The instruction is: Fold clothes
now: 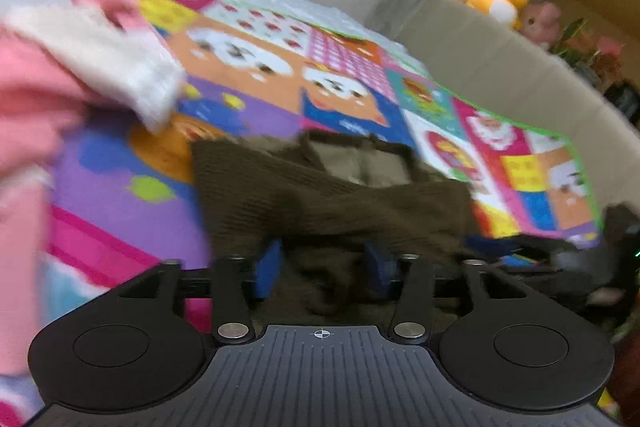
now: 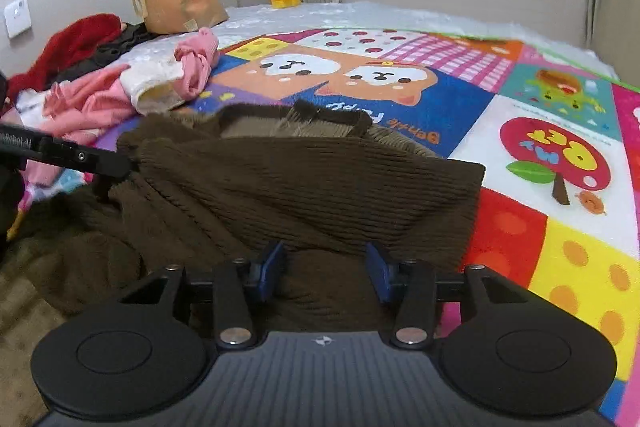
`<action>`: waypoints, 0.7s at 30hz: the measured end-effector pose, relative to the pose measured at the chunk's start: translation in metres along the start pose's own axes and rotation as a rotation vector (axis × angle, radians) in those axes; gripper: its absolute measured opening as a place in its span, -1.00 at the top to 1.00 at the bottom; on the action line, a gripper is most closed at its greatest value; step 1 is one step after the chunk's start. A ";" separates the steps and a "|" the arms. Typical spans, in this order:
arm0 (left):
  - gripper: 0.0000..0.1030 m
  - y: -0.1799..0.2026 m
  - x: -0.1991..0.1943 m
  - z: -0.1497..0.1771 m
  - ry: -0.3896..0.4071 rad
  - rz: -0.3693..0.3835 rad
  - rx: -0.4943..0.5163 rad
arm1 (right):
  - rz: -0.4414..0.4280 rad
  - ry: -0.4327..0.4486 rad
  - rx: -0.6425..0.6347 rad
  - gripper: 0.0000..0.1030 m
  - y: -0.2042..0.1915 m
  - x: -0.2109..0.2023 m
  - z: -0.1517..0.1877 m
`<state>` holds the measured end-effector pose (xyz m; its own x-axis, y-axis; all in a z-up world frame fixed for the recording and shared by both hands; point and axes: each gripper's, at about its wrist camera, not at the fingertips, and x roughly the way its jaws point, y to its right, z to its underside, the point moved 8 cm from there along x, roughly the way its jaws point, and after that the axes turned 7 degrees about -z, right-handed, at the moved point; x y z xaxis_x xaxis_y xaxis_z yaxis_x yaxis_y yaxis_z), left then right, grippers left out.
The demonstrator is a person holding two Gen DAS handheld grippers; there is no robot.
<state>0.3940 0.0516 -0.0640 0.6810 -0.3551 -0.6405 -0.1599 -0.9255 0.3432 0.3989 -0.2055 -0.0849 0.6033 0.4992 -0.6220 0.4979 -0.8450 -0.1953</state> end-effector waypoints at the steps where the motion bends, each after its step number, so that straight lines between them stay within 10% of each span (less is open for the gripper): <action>1: -0.15 -0.005 -0.006 -0.004 0.008 -0.001 -0.001 | -0.013 0.021 0.025 0.04 0.002 -0.009 -0.006; 13: -0.73 -0.051 0.041 -0.035 -0.092 0.027 -0.322 | 0.028 0.065 0.371 -0.19 0.094 0.000 -0.038; 17: -0.76 -0.048 0.061 -0.045 -0.055 0.002 -0.329 | 0.010 0.075 0.309 -0.19 0.077 -0.003 -0.044; 19: -0.43 -0.042 0.065 -0.045 -0.050 -0.021 -0.265 | 0.001 0.080 0.272 -0.07 0.068 -0.006 -0.046; 21: 0.61 -0.037 0.067 -0.042 -0.068 -0.053 -0.179 | -0.009 0.085 0.234 0.47 0.058 -0.009 -0.049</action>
<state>0.4760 0.0675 -0.0907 0.6345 -0.3197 -0.7037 0.0093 -0.9072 0.4206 0.4529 -0.2499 -0.0535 0.6550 0.5126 -0.5552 0.3510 -0.8571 -0.3771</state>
